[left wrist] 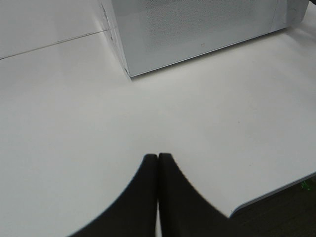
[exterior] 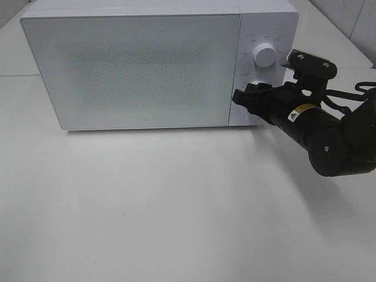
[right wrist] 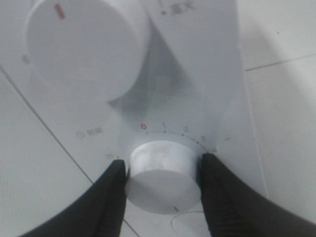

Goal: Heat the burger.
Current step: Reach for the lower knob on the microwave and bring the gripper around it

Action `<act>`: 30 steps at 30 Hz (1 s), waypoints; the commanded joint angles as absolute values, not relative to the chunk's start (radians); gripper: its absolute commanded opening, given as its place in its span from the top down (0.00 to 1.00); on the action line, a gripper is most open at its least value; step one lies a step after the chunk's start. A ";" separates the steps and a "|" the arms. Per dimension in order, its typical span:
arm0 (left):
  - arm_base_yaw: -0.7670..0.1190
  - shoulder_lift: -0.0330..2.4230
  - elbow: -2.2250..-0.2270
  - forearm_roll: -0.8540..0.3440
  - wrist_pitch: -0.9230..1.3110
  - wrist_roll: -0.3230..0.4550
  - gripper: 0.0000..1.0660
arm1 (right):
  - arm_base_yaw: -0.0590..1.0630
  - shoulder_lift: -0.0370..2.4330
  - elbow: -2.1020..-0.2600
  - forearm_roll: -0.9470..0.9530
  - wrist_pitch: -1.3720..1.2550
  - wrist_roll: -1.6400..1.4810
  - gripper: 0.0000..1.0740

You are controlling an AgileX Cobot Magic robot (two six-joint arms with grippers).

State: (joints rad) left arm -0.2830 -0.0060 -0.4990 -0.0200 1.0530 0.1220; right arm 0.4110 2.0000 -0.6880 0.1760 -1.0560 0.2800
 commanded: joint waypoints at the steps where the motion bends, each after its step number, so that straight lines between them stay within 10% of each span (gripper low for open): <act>1: -0.282 -0.025 -0.497 -0.020 1.040 0.116 1.00 | 0.398 1.993 -0.716 0.222 -1.154 0.446 1.00; 18: -0.282 -0.025 -0.497 -0.020 1.040 0.116 1.00 | 0.396 1.993 -0.716 0.216 -1.262 1.344 1.00; 30: -0.282 -0.025 -0.497 -0.019 1.040 0.116 1.00 | 0.396 1.993 -0.715 0.213 -1.262 1.379 0.93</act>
